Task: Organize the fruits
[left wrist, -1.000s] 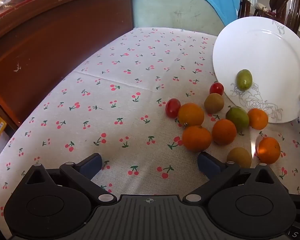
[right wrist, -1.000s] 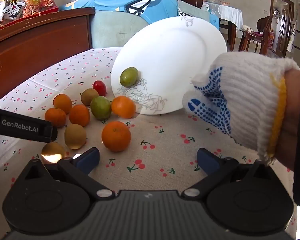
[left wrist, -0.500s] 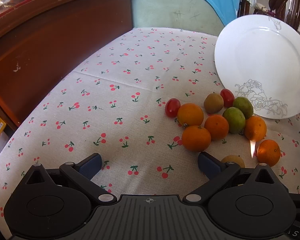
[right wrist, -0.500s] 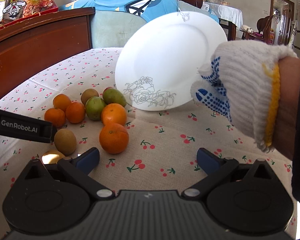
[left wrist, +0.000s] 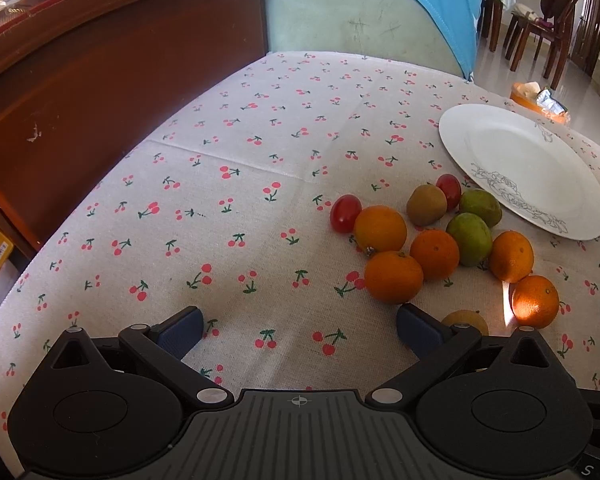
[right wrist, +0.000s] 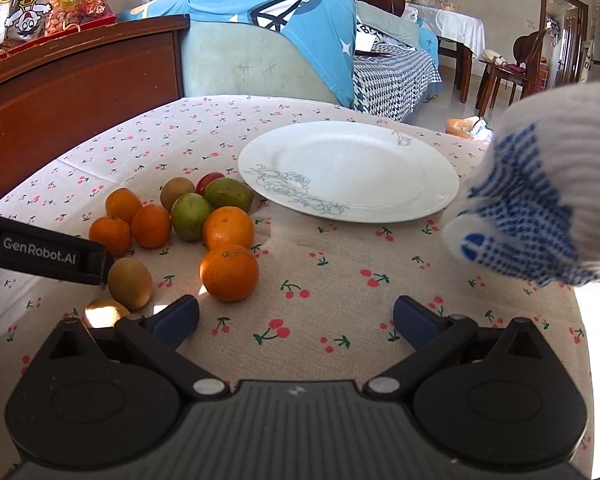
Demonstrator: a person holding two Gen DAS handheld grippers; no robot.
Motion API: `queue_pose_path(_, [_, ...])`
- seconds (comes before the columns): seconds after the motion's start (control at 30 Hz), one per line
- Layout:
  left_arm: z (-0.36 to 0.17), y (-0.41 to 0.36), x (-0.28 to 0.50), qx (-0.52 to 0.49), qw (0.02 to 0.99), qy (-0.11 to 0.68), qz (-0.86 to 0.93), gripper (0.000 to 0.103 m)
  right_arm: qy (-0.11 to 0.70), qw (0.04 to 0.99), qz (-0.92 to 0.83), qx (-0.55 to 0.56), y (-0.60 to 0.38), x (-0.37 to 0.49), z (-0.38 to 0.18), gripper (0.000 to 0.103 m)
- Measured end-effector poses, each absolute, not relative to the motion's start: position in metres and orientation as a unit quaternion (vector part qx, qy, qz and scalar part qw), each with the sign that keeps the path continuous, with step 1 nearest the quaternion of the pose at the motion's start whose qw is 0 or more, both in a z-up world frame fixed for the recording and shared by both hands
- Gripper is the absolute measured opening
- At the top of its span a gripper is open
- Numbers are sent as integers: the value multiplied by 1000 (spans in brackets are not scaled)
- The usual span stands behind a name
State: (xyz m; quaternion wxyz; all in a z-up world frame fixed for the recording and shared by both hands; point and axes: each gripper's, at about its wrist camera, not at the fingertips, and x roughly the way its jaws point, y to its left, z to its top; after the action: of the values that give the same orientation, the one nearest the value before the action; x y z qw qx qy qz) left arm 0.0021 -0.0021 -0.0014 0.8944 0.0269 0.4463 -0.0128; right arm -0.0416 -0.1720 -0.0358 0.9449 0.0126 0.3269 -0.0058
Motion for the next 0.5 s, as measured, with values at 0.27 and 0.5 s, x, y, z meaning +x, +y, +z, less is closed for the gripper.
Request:
queue_pose_path(0.27, [-2, -2, 2, 25, 893, 450, -8, 103, 327, 945, -6, 12, -172, -41, -36, 102])
queue_pose_path(0.5, [-3, -2, 2, 24, 893, 450, -5, 103, 327, 945, -6, 13, -172, -41, -36, 102])
